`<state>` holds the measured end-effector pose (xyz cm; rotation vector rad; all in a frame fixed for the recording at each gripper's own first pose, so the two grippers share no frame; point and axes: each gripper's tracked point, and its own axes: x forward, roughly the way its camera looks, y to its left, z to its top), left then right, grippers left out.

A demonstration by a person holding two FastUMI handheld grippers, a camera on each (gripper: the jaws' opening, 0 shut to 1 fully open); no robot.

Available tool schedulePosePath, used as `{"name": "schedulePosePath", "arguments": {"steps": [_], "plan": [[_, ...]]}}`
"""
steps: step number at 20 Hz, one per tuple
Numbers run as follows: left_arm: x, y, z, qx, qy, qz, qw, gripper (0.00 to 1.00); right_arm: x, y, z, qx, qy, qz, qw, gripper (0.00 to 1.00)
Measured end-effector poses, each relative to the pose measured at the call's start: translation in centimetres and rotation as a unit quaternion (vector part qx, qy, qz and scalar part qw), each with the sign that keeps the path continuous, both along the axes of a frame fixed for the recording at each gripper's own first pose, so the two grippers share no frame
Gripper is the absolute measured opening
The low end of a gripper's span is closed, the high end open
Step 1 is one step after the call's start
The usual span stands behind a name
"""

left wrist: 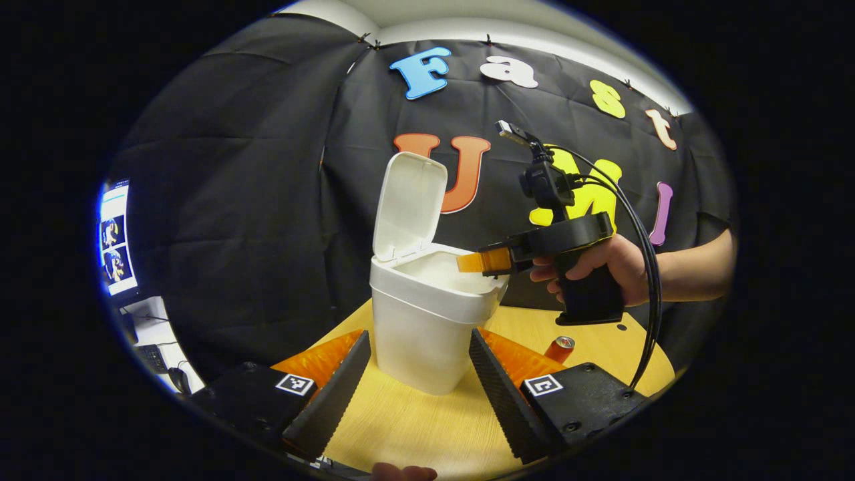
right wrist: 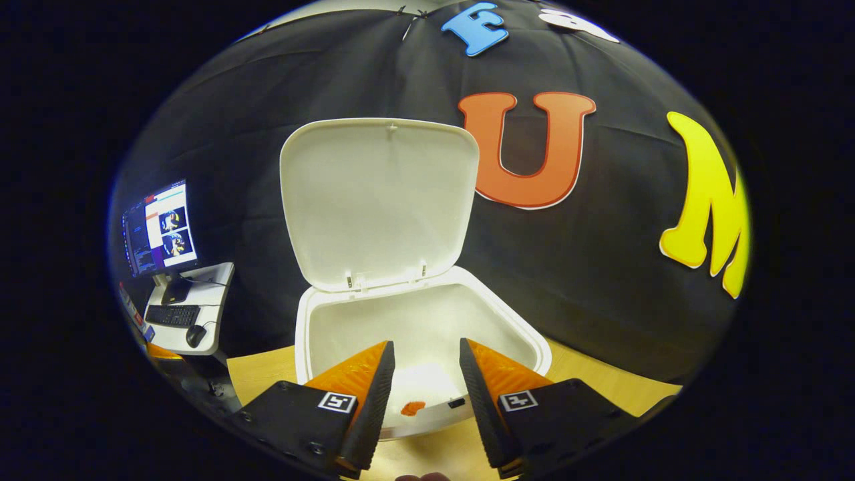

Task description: Press the lid of the desktop garbage bin to open it, pick up the crumpled paper on the desktop and throw it into the bin, then pick up the pop can on the desktop and drop it into the bin, and finally close the garbage bin lid.

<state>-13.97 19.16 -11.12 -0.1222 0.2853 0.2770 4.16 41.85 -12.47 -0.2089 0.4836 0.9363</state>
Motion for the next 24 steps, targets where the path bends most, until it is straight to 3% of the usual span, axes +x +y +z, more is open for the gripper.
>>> {"name": "schedulePosePath", "arguments": {"steps": [5, 8, 19, 24], "plan": [[1.8, -1.9, 0.6, 0.004, -0.020, -0.037, 0.999, 1.00, 0.0, -3.5, 3.3, 0.042, -0.019, -0.017, 0.999, 0.68], [3.1, -4.0, 0.0, -0.001, -0.018, -0.069, 0.997, 0.98, 0.9, -7.5, 5.7, 0.059, -0.042, -0.050, 0.996, 0.85], [7.9, -14.3, -2.9, 0.008, -0.007, -0.201, 0.980, 0.99, 1.5, -25.4, 9.3, 0.094, -0.091, -0.175, 0.976, 0.88], [10.2, -19.0, -7.2, 0.014, 0.009, -0.238, 0.971, 0.99, 1.4, -34.3, 7.1, 0.063, -0.096, -0.241, 0.964, 0.88]]}}
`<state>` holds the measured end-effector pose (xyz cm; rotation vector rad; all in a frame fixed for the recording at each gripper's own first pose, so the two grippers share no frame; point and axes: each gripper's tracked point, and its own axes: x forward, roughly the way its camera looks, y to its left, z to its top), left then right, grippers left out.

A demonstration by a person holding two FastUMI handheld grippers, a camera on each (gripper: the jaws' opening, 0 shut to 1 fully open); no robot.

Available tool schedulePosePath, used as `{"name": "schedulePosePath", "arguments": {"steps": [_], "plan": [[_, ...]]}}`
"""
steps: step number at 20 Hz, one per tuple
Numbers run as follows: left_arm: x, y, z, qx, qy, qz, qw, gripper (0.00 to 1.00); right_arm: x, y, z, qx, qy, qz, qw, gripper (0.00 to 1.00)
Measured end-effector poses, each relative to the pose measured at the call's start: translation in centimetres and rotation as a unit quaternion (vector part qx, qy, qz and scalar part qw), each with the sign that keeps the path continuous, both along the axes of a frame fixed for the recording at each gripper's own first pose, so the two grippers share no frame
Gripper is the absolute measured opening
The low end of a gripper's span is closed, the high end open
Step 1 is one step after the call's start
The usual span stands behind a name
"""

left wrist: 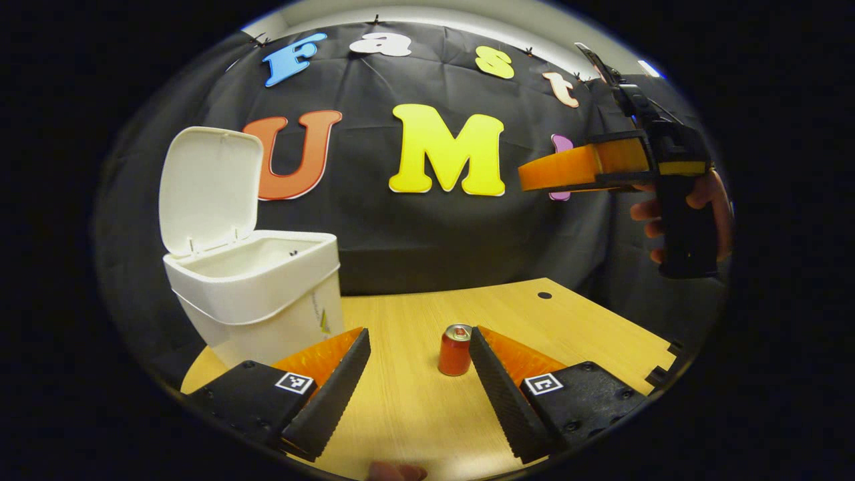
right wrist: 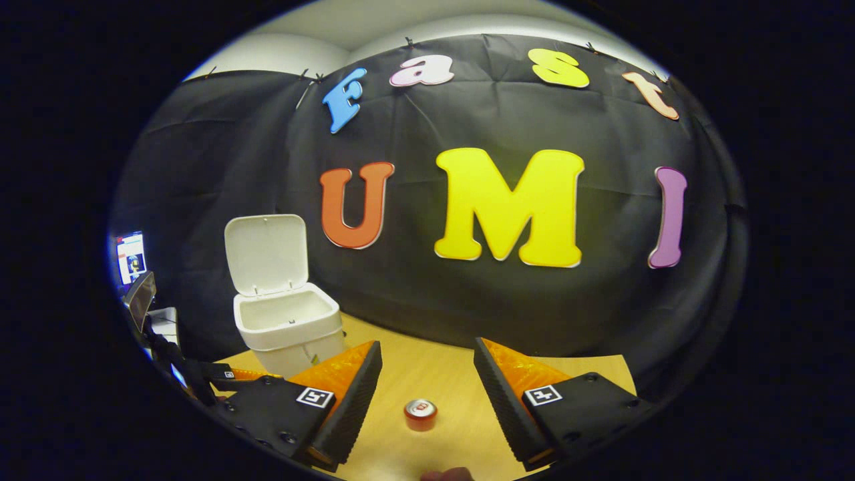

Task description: Press the lid of the desktop garbage bin to open it, pick up the crumpled paper on the desktop and throw it into the bin, then pick up the pop can on the desktop and drop it into the bin, and finally close the garbage bin lid.

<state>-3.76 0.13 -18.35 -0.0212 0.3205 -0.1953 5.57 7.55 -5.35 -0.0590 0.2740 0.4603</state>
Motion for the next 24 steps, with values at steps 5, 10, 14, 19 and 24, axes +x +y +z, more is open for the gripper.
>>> {"name": "schedulePosePath", "arguments": {"steps": [5, 10, 14, 19, 24], "plan": [[2.4, -3.0, -4.4, 0.008, 0.017, -0.003, 1.000, 0.99, -0.5, -7.0, -2.4, -0.017, 0.025, -0.055, 0.998, 0.88], [4.6, -4.6, -9.4, 0.021, 0.045, 0.002, 0.999, 0.99, -2.1, -11.3, -5.8, -0.028, 0.058, -0.085, 0.994, 0.88], [6.7, -5.5, -12.6, 0.034, 0.054, 0.006, 0.998, 0.99, -2.4, -13.0, -7.3, -0.049, 0.074, -0.084, 0.993, 0.88], [8.7, -6.9, -15.5, 0.033, 0.070, 0.007, 0.997, 0.99, -3.0, -13.7, -8.2, -0.075, 0.080, -0.062, 0.992, 0.88], [10.2, -7.2, -17.2, 0.046, 0.078, 0.000, 0.996, 0.99, -2.6, -14.8, -10.5, -0.068, 0.119, -0.078, 0.987, 0.88]]}}
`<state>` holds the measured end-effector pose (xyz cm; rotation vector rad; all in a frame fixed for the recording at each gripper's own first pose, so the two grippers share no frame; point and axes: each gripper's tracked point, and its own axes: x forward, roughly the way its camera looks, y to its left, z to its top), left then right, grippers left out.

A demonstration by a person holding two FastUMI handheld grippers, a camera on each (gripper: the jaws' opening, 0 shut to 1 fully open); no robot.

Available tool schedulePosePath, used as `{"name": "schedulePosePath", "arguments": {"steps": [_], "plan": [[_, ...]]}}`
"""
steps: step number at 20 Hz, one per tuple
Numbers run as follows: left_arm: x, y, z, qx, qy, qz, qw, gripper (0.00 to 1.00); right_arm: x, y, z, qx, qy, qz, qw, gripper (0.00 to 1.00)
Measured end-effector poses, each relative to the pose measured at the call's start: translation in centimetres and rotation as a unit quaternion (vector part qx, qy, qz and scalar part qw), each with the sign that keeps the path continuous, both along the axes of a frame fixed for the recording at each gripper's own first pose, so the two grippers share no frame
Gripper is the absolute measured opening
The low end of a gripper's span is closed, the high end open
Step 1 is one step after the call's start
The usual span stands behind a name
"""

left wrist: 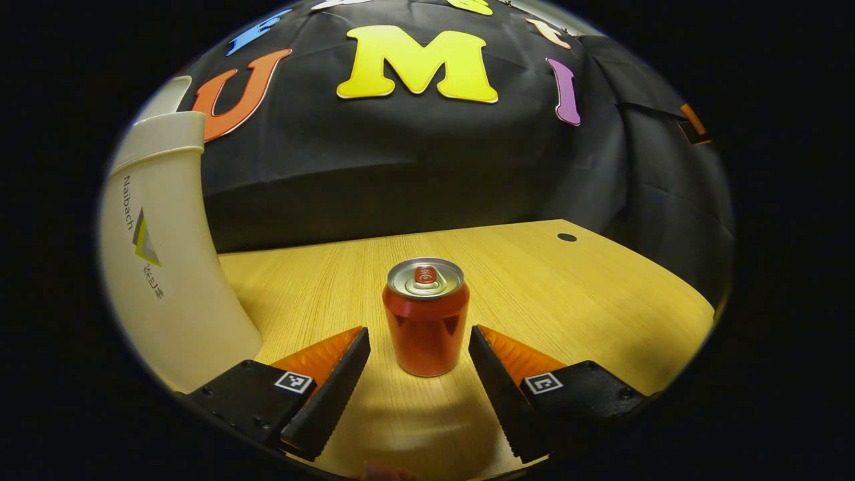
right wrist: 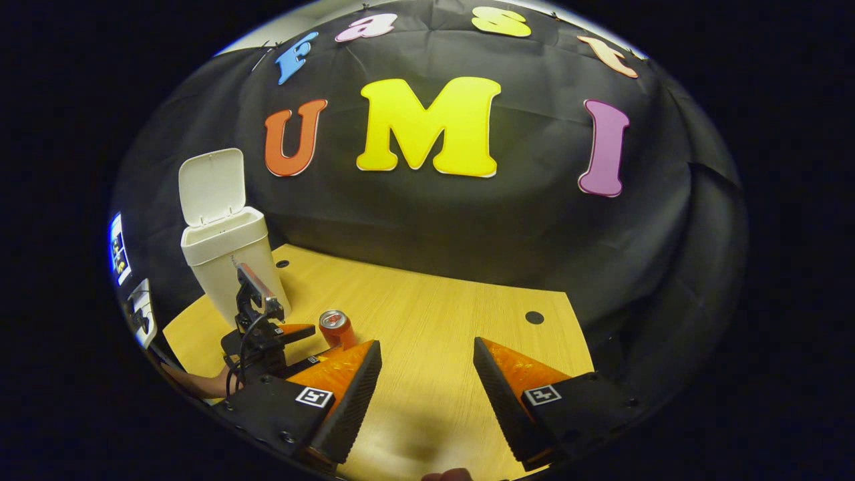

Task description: Press the lid of the desktop garbage bin to open it, pick up the crumpled paper on the desktop and throw it into the bin, then pick up the pop can on the desktop and drop it into the bin, and finally close the garbage bin lid.

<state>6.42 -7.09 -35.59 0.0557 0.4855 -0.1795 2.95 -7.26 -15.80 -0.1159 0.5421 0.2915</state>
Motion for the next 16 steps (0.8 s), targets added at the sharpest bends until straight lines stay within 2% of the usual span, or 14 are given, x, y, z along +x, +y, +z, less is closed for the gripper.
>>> {"name": "schedulePosePath", "arguments": {"steps": [13, 16], "plan": [[1.7, -0.4, -2.6, 0.029, 0.038, -0.030, 0.998, 0.99, 1.3, 1.2, -1.2, -0.002, 0.017, 0.011, 1.000, 0.88], [1.6, -0.4, -2.5, 0.026, 0.041, -0.031, 0.998, 0.87, 1.1, 1.3, -1.1, -0.001, 0.019, 0.007, 1.000, 0.88]]}}
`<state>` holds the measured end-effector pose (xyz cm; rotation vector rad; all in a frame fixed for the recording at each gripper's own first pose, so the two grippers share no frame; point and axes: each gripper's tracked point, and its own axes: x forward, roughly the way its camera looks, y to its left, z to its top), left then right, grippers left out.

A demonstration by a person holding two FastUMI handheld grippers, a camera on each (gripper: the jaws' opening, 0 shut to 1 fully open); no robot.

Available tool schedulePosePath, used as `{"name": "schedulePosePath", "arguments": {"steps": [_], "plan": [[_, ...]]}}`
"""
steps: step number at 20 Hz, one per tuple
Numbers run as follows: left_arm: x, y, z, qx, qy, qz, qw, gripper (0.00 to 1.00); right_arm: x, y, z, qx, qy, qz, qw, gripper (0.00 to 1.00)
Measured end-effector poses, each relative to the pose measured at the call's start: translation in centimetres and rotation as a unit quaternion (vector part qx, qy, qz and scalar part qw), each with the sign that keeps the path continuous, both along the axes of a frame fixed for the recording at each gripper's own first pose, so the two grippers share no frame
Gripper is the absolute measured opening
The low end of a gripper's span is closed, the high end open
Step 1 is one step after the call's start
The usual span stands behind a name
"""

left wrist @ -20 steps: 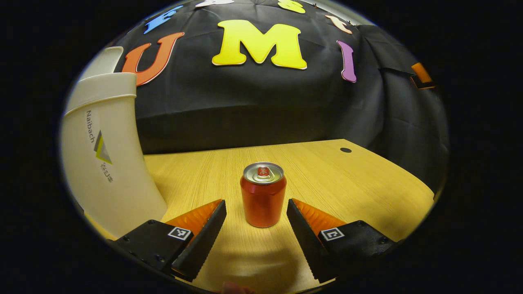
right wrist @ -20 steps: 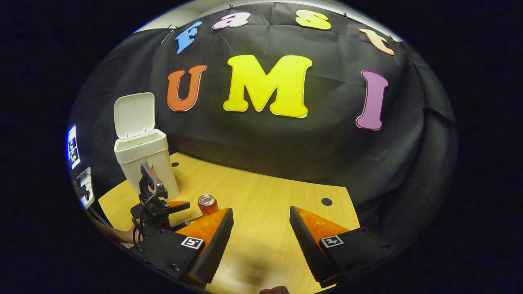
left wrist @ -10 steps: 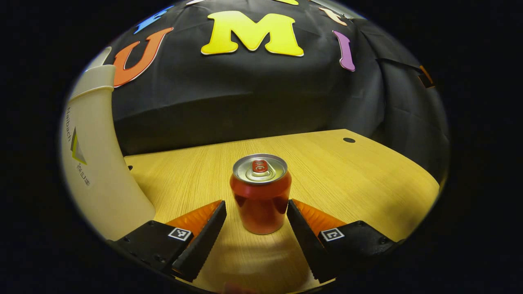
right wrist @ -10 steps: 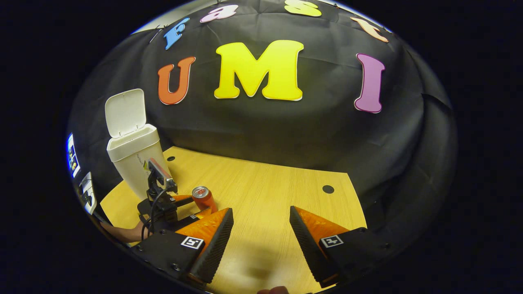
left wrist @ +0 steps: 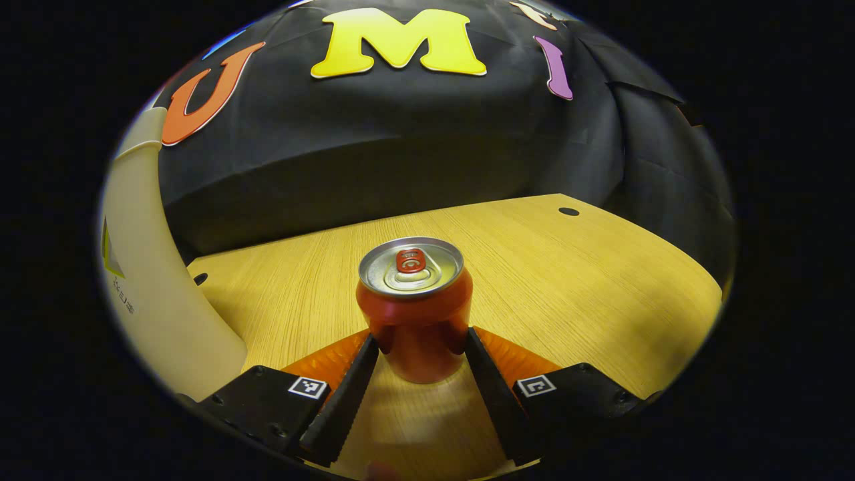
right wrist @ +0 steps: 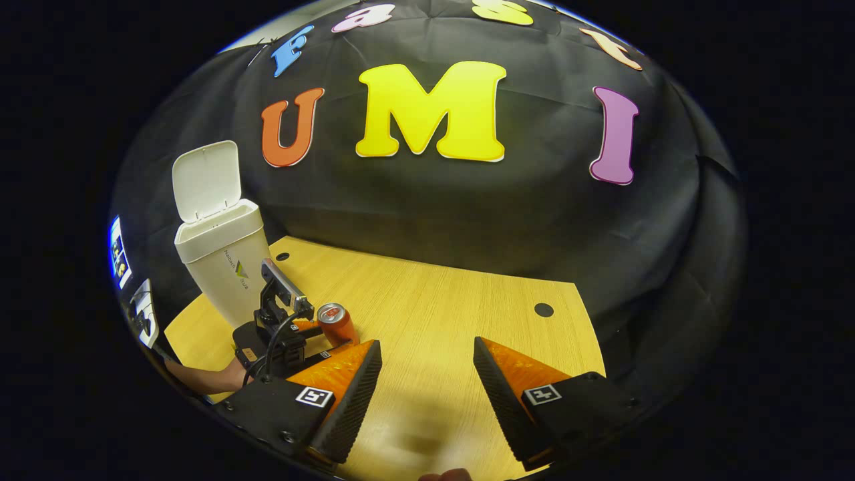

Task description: Press the lid of the desktop garbage bin to open it, pick up the crumpled paper on the desktop and throw it into the bin, then pick up the pop can on the desktop and drop it into the bin, and finally close the garbage bin lid.

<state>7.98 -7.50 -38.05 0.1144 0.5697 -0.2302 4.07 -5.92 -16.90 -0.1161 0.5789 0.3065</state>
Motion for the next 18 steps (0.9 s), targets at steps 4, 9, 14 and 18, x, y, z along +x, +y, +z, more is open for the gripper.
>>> {"name": "schedulePosePath", "arguments": {"steps": [4, 9, 14, 18], "plan": [[0.0, 0.8, 3.4, -0.009, -0.028, 0.004, 1.000, 0.87, -0.2, 1.2, 0.9, 0.005, -0.012, 0.003, 1.000, 0.88], [0.2, 3.2, 13.1, -0.021, -0.097, 0.032, 0.995, 0.86, -1.0, 3.0, 2.6, 0.031, -0.034, 0.003, 0.999, 0.88], [0.4, 7.7, 24.8, -0.001, -0.177, 0.078, 0.981, 0.85, -2.0, 5.1, 3.8, 0.067, -0.049, 0.002, 0.997, 0.88], [0.1, 13.3, 30.1, 0.001, -0.208, 0.132, 0.969, 0.85, -2.5, 6.8, 4.4, 0.081, -0.057, 0.015, 0.995, 0.88]]}}
